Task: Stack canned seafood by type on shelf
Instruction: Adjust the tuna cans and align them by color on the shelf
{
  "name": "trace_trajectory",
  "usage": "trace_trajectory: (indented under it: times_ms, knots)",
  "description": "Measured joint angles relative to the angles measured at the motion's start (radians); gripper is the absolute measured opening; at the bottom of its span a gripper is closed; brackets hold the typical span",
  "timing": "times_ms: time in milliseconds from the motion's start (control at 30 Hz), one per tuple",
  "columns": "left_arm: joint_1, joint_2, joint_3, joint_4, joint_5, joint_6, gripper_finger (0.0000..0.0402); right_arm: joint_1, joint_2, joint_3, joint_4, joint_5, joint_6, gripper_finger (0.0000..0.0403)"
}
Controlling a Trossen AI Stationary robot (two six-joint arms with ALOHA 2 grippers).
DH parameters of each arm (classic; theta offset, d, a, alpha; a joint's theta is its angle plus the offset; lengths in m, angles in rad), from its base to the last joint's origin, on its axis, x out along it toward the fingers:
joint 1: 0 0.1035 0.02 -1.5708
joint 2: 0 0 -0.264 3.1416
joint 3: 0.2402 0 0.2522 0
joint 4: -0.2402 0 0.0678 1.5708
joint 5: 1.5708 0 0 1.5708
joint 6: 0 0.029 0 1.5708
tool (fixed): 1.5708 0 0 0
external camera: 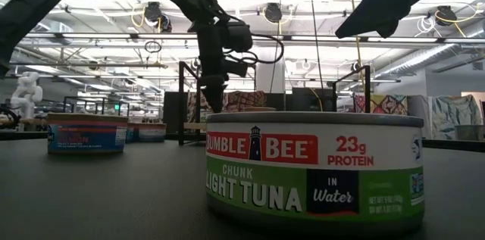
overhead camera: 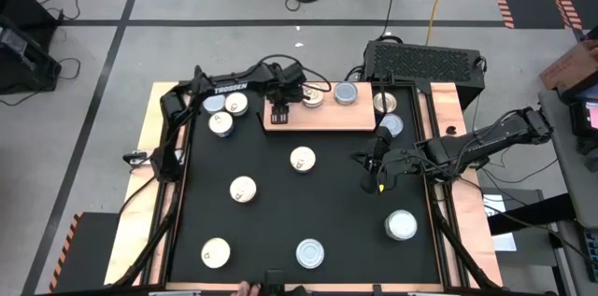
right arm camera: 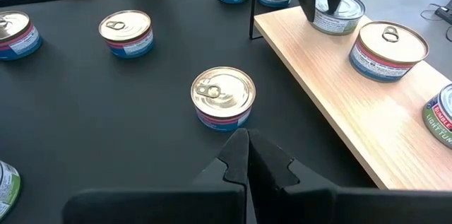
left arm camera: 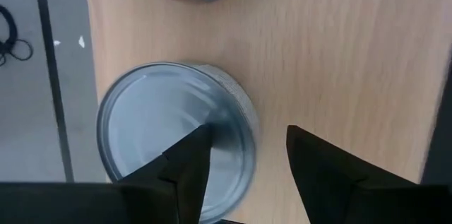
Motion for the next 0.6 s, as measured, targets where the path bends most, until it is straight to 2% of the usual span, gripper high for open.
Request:
trace_trajectory:
  times_ms: [133,400,600]
  knots:
    - [-0.011,0.026,0.001,0.001,-0.023,-0.009,0.0152,0.000,0.000,0.000,0.001,-0.005,0.000,0.0000]
    - [-0.043,0.025,-0.002,-0.003,-0.087,-0.011,0.0016,0.000,0.000,0.000,0.001,-0.020,0.000,0.0000]
    - [-0.074,0.025,-0.002,-0.002,-0.086,-0.010,0.0007,0.000,0.000,0.000,0.001,-0.021,0.000,0.0000]
